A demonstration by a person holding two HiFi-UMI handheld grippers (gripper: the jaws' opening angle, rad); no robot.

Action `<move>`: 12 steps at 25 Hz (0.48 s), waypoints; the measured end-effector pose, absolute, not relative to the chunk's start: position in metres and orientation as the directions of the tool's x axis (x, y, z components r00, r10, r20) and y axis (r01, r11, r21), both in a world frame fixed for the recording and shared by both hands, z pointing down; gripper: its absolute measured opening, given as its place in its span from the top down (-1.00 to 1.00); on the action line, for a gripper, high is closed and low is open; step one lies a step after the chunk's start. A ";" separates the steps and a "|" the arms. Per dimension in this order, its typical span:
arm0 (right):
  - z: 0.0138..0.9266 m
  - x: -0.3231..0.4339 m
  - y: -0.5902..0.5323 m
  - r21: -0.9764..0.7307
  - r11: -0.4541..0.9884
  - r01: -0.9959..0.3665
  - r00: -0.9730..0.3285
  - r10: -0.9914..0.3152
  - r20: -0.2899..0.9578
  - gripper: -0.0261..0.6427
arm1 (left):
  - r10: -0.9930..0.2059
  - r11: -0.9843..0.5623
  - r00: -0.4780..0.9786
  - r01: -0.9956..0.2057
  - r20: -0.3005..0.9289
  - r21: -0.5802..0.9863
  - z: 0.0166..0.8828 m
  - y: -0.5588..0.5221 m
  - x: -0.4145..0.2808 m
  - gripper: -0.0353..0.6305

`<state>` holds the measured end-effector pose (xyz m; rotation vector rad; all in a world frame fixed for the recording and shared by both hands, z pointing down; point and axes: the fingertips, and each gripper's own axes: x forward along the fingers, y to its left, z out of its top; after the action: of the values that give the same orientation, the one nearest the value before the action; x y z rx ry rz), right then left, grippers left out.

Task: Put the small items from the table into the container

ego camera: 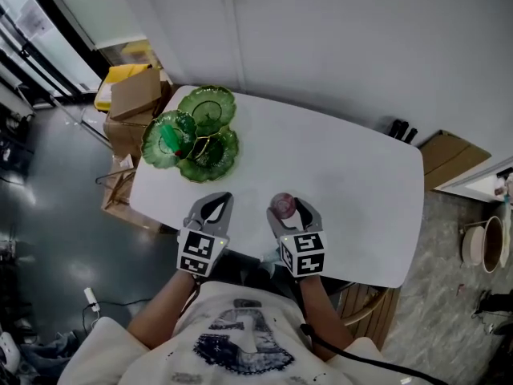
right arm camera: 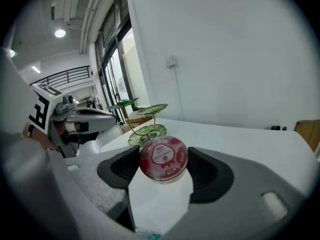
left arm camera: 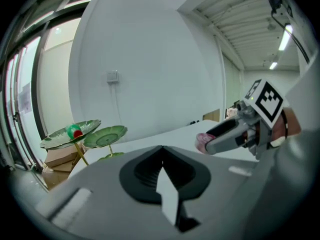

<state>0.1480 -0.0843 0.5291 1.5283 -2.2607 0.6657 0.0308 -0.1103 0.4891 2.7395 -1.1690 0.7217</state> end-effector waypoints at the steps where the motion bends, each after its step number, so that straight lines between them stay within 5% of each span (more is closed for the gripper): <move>1: 0.528 0.144 -0.086 -0.193 0.318 -0.928 -0.372 -0.774 0.513 0.03 | -0.666 -0.703 0.595 -0.703 0.450 -0.111 0.489 -0.111 0.026 0.93; 12: 0.529 0.084 -0.114 -0.178 0.328 -0.928 -0.371 -0.755 0.541 0.03 | -0.661 -0.692 0.589 -0.718 0.465 -0.073 0.504 -0.136 -0.041 0.93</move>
<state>0.0838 -0.1138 0.5294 1.4938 -2.2382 0.6621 -0.0413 -0.1355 0.5042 2.6901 -1.1727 0.7101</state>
